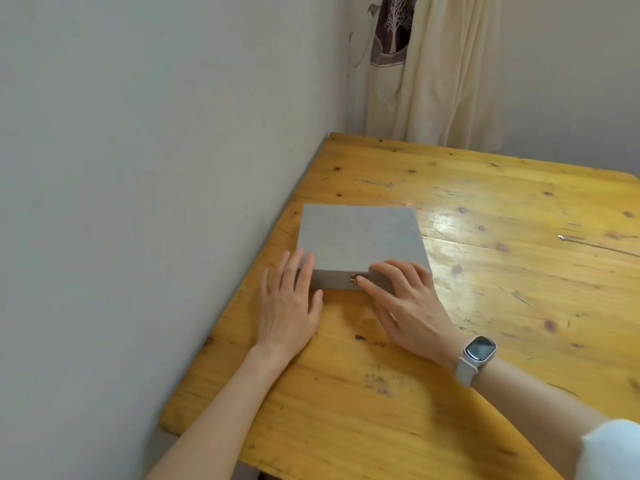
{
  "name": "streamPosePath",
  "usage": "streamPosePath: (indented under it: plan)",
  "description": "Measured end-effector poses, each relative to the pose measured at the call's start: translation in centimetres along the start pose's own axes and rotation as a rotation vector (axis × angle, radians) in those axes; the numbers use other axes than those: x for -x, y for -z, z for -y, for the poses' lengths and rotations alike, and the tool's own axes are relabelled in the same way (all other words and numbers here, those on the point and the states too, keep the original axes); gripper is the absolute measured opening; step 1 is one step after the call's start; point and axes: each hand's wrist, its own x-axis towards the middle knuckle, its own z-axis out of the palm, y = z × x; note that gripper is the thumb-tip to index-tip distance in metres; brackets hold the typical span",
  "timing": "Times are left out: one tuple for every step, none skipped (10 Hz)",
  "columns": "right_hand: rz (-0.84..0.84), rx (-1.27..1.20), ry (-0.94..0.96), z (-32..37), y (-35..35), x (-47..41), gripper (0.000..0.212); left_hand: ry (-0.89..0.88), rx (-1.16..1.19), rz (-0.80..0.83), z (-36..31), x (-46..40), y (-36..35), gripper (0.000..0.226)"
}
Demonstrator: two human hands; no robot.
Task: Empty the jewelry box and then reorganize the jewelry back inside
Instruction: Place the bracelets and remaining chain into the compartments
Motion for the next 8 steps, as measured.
streamPosePath:
  plan:
    - [0.039,0.034,0.072,-0.5,-0.1,0.2,0.024,0.205,-0.059,0.105,-0.2,0.0,0.1,0.078]
    - [-0.008,-0.012,-0.028,0.1,-1.4,-0.2,0.023,0.337,-0.160,0.263,0.6,0.4,-0.2,0.096]
    - [-0.060,0.000,-0.179,0.8,-2.1,-0.9,0.041,0.370,-0.200,0.331,0.4,0.7,-0.2,0.096]
    - [-0.050,0.070,-0.285,1.2,-2.8,-1.9,0.046,0.363,-0.219,0.375,0.0,0.8,-0.1,0.093]
    - [-0.041,0.074,-0.322,1.3,-2.9,-2.5,0.045,0.363,-0.218,0.367,-0.1,0.7,-0.2,0.093]
    - [0.087,-0.041,-0.359,1.6,-1.1,-2.9,0.043,0.356,-0.229,0.362,-0.2,0.8,-0.2,0.092]
    - [0.069,-0.573,-0.447,2.2,4.3,-4.5,0.032,0.366,-0.215,0.371,-0.3,0.9,0.0,0.092]
    - [-0.153,-0.988,-0.367,2.5,14.2,-6.0,0.020,0.365,-0.221,0.369,-0.1,0.7,0.0,0.093]
